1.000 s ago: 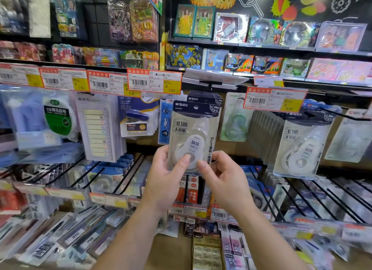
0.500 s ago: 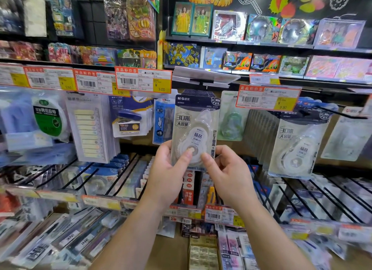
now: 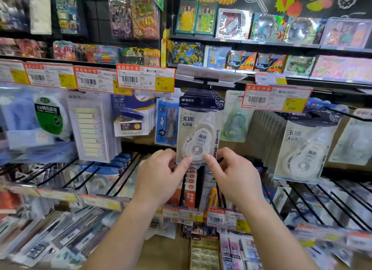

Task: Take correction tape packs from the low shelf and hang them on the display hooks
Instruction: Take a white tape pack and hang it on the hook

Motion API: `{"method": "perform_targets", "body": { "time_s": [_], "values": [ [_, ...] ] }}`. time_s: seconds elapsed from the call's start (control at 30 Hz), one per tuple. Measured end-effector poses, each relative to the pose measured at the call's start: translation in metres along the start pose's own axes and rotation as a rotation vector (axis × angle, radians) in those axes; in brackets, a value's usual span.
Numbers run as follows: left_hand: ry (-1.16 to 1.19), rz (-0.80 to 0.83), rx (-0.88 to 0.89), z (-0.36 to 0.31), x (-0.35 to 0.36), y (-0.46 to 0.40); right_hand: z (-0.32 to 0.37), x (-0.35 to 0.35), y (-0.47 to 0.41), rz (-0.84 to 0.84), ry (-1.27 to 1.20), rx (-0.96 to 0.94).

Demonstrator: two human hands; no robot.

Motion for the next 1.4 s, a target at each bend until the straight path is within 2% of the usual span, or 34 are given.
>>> {"method": "perform_targets", "body": {
  "time_s": [0.13, 0.47, 0.9, 1.03, 1.2, 1.4],
  "values": [
    [-0.049, 0.011, 0.05, 0.002, 0.006, -0.011, 0.001, 0.004, -0.008, -0.012, 0.07, -0.011],
    [-0.083, 0.079, 0.013, 0.015, 0.026, -0.034, -0.006, 0.015, -0.027, 0.012, 0.108, 0.041],
    [-0.138, 0.182, -0.101, 0.022, 0.035, -0.045, -0.009, 0.024, -0.034, 0.077, 0.089, 0.126],
    [-0.14, 0.203, -0.152, 0.035, 0.038, -0.037, -0.014, 0.032, -0.022, 0.148, 0.135, 0.167],
    [-0.248, 0.339, -0.219, 0.052, 0.056, -0.016, -0.022, 0.046, 0.001, 0.229, 0.231, 0.181],
    [-0.194, 0.428, -0.15, 0.02, 0.08, 0.018, -0.036, 0.042, 0.033, 0.274, 0.337, 0.156]
  ]
}}
Point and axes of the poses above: each hand's wrist, its own y-axis away from the middle knuckle, its own x-axis out of the palm, z = x × y, the point moved 9 cm from there along -y, towards the middle knuckle, and after that the axes turned 12 degrees about y, right-handed, at the moved point
